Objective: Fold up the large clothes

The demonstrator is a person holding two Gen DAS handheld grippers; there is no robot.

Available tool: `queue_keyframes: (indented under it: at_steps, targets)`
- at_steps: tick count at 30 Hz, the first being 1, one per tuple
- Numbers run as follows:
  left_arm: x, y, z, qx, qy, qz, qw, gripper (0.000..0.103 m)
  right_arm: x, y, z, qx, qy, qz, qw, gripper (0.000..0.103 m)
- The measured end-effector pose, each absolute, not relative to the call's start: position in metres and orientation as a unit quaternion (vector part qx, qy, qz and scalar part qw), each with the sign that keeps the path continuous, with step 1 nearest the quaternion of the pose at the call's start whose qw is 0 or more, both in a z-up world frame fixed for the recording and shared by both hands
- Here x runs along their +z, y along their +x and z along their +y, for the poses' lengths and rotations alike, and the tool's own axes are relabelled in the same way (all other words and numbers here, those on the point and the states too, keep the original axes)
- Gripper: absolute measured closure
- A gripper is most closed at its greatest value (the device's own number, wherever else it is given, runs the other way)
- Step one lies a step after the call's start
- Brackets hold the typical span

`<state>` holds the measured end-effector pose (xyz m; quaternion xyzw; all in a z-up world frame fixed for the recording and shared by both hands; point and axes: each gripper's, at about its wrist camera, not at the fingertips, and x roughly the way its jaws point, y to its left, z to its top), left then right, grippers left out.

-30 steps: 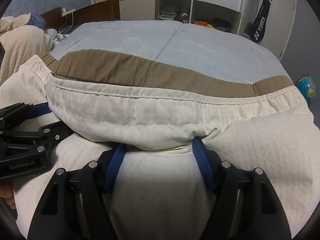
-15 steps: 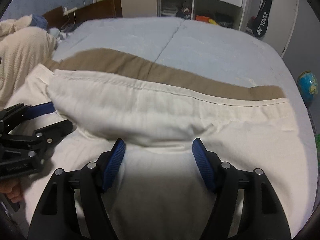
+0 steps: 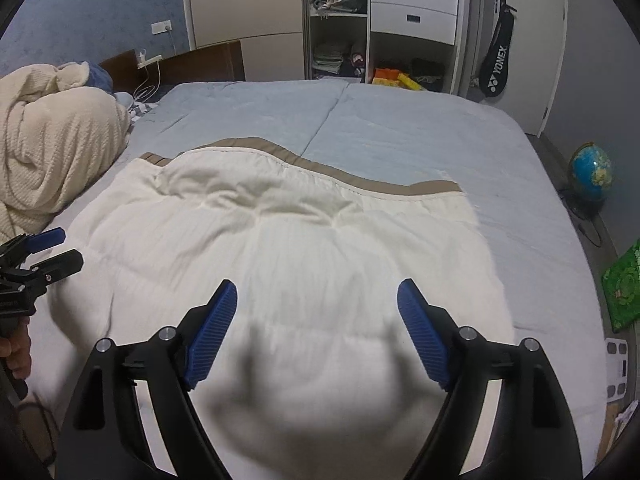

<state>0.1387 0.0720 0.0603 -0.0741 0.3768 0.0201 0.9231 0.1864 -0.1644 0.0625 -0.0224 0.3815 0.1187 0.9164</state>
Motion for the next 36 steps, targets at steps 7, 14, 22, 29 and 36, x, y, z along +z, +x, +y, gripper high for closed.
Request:
queue_keyframes:
  at_steps: [7,14,22,29,36]
  targets:
    - [0.063,0.079,0.068,0.027,-0.079,0.374,0.924,0.007,0.075,0.139,-0.184,0.111,-0.008,0.369,0.923,0.017]
    - [0.043,0.021,0.069,0.049,-0.080,0.376,0.922,0.007,0.066,0.087,-0.199,0.103,-0.002,0.361,0.927,0.015]
    - [0.041,-0.011,0.063,0.053,-0.069,0.364,0.927,0.007,0.051,0.041,-0.213,0.090,0.014,0.350,0.932,0.015]
    - [0.040,-0.030,0.052,0.046,-0.056,0.351,0.934,0.007,0.033,0.013,-0.212,0.096,0.009,0.353,0.931,0.015]
    - [0.037,-0.030,0.047,0.050,-0.041,0.354,0.933,0.007,0.020,-0.001,-0.210,0.091,0.010,0.350,0.932,0.015]
